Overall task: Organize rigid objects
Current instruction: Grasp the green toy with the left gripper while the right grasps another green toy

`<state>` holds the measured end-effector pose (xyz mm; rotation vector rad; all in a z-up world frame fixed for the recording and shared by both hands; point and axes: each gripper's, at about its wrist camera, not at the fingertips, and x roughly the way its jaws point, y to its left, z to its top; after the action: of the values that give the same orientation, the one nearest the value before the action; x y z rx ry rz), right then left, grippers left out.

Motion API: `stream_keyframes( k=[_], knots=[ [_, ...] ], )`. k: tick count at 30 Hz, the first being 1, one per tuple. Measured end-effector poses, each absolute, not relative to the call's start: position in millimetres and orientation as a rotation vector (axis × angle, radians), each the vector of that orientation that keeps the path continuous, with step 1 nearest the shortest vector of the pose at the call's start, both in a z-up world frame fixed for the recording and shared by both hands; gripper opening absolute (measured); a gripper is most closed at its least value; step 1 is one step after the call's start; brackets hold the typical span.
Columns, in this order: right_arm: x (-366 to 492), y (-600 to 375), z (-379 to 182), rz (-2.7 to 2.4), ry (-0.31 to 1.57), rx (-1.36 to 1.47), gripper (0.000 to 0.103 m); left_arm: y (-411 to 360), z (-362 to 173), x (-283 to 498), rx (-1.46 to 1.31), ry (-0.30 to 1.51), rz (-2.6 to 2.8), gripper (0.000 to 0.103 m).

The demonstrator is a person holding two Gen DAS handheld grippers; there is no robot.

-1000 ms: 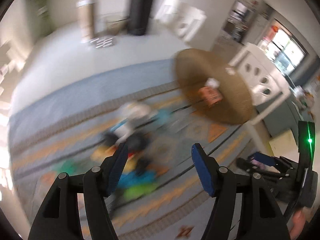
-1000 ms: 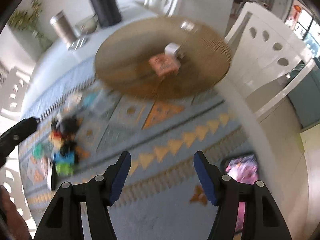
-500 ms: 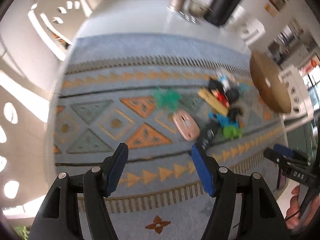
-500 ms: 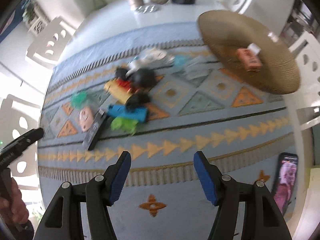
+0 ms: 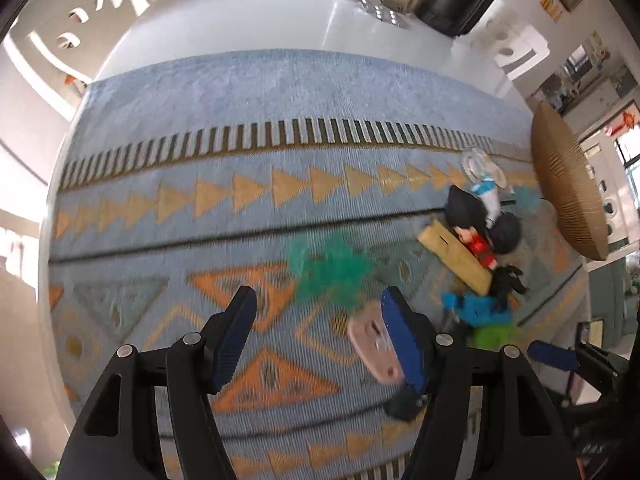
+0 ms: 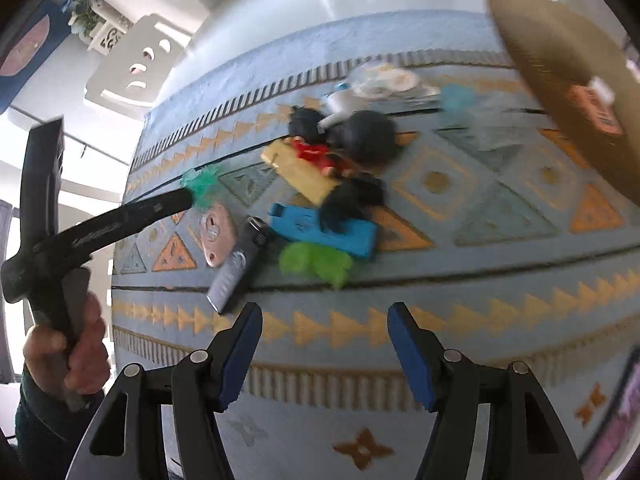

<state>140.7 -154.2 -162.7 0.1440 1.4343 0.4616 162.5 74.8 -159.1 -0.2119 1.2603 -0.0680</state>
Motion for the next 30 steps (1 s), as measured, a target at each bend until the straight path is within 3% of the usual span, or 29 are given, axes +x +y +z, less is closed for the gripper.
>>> stream_keyframes(
  k=[6, 10, 13, 15, 16, 23, 30],
  knots=[
    [153.5, -137.6, -176.4, 0.445, 1.465, 0.230, 0.063, 57.6, -168.8, 170.5, -0.139, 1.270, -0.088, 0.062],
    [158.9, -135.0, -182.1, 0.422, 1.469, 0.260, 0.042, 55.4, -171.9, 171.9, -0.142, 1.264, -0.086, 0.061],
    [159.7, -140.5, -185.8, 0.414, 1.462, 0.291, 0.039, 53.8, -170.4, 172.0, -0.126, 1.245, -0.075, 0.044],
    [158.4, -146.1, -183.9, 0.414, 1.452, 0.296, 0.037, 53.8, -170.1, 174.0, -0.131, 1.238, -0.096, 0.044],
    [157.3, -150.1, -181.8, 0.415, 1.444, 0.293, 0.029, 55.7, -167.5, 172.2, -0.157, 1.221, -0.106, 0.044],
    [144.1, -201.6, -157.1, 0.365, 1.380, 0.278, 0.029, 66.3, -136.6, 152.7, -0.196, 1.148, -0.103, 0.044],
    [134.0, -249.2, -171.5, 0.263, 1.419, 0.256, 0.029, 40.8, -130.0, 127.7, -0.197, 1.157, -0.171, 0.044]
  ],
)
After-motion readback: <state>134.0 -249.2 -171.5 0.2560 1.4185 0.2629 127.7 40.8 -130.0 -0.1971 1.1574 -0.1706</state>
